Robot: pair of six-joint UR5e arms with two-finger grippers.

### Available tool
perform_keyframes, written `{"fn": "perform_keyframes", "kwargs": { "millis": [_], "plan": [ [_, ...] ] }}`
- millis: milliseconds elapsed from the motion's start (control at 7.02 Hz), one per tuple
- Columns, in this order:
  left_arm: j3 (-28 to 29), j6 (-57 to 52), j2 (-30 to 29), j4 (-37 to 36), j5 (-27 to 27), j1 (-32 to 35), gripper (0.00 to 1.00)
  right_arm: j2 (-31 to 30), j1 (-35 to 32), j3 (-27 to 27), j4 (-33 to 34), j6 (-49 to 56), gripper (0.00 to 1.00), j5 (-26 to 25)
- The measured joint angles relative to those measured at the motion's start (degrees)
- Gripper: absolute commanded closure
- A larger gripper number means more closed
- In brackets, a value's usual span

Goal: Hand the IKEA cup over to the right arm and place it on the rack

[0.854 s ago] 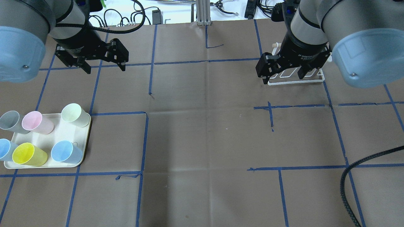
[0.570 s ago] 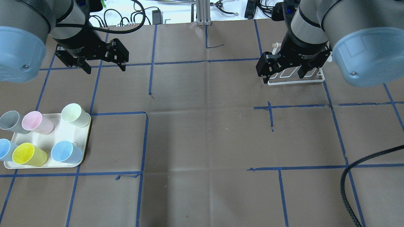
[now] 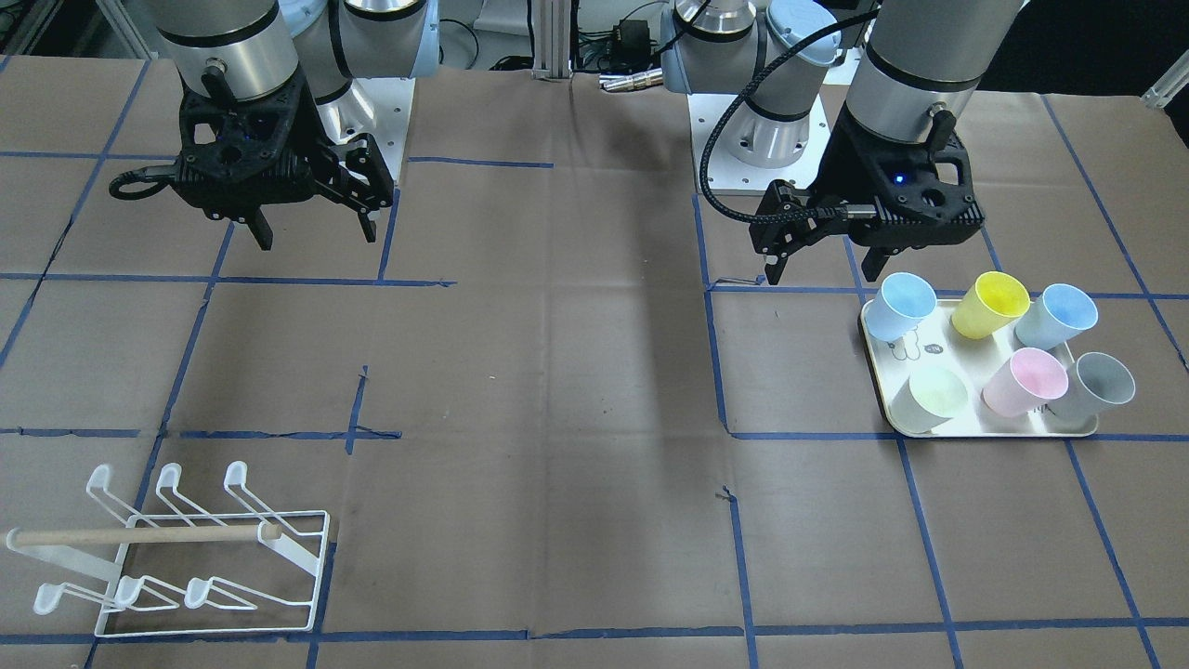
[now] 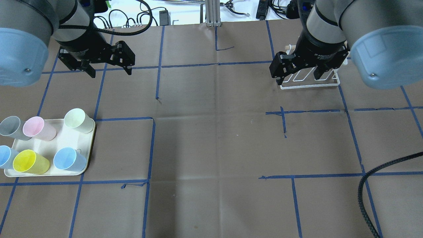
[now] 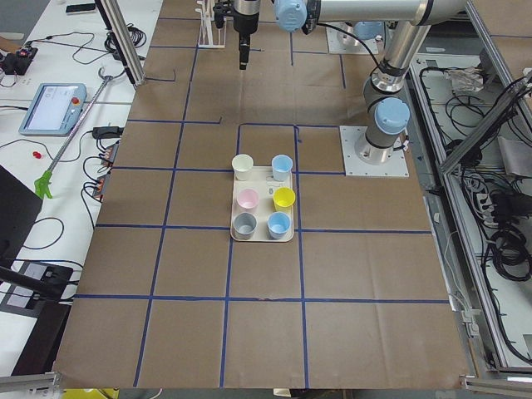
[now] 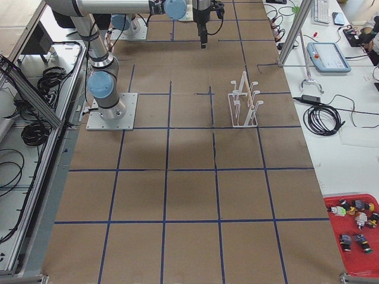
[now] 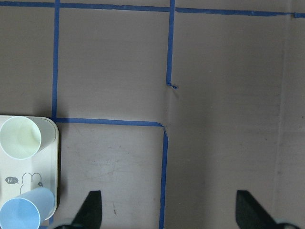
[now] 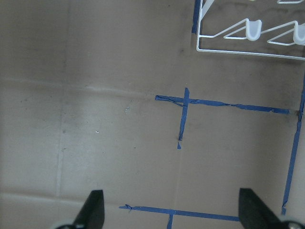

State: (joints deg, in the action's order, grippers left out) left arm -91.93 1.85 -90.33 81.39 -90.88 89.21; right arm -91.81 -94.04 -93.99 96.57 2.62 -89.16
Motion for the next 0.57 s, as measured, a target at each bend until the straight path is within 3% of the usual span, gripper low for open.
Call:
{"fn": "perform_keyframes", "kwargs": {
  "millis": [570],
  "plan": [
    [-0.58,-0.94,0.4,-0.27,0.0,-0.22,0.0,0.12,0.0,-0.52,0.31,-0.08,0.0,0.16]
  ]
}}
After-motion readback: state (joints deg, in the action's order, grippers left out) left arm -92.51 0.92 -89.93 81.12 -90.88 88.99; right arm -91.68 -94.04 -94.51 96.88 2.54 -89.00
